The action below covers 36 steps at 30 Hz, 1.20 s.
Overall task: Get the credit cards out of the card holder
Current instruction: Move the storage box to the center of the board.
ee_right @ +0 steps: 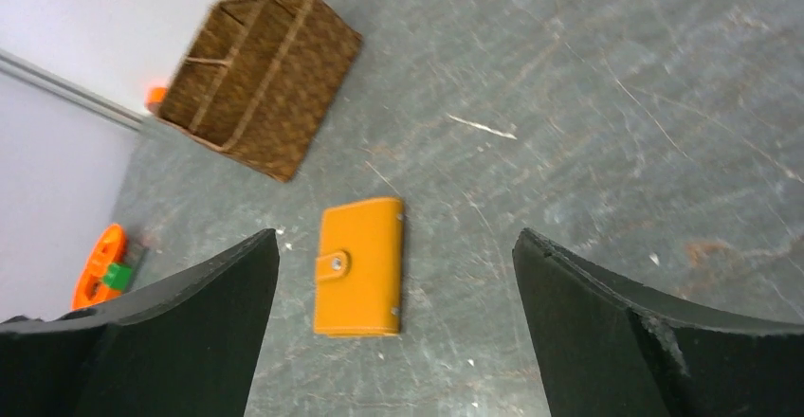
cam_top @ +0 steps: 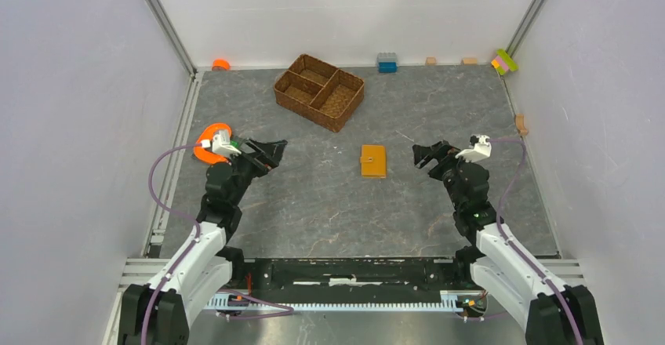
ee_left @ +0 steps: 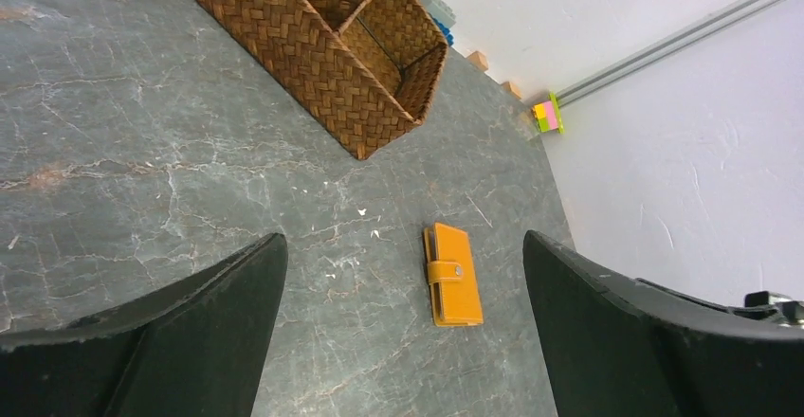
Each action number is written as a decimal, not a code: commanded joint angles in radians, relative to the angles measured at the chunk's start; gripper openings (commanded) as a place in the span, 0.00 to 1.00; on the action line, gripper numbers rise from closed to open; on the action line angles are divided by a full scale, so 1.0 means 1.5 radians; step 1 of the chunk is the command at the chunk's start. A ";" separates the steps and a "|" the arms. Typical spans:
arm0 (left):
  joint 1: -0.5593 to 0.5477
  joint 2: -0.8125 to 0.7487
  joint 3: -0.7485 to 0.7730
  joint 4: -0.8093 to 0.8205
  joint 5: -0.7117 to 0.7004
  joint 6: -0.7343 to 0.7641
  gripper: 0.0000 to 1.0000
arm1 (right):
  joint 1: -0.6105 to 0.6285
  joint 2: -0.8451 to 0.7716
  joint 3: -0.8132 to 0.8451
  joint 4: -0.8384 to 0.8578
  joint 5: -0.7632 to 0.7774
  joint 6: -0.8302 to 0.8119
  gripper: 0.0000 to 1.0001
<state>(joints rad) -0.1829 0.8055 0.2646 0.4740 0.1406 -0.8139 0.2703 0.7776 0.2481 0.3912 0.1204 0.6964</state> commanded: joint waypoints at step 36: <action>-0.012 0.105 0.022 0.065 0.070 -0.011 0.97 | 0.155 0.657 0.574 -0.139 0.112 0.039 0.98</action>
<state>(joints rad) -0.1921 0.9466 0.2649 0.5186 0.2207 -0.8135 0.4625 1.6947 0.9695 0.2386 0.2070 0.7620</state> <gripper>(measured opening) 0.975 0.977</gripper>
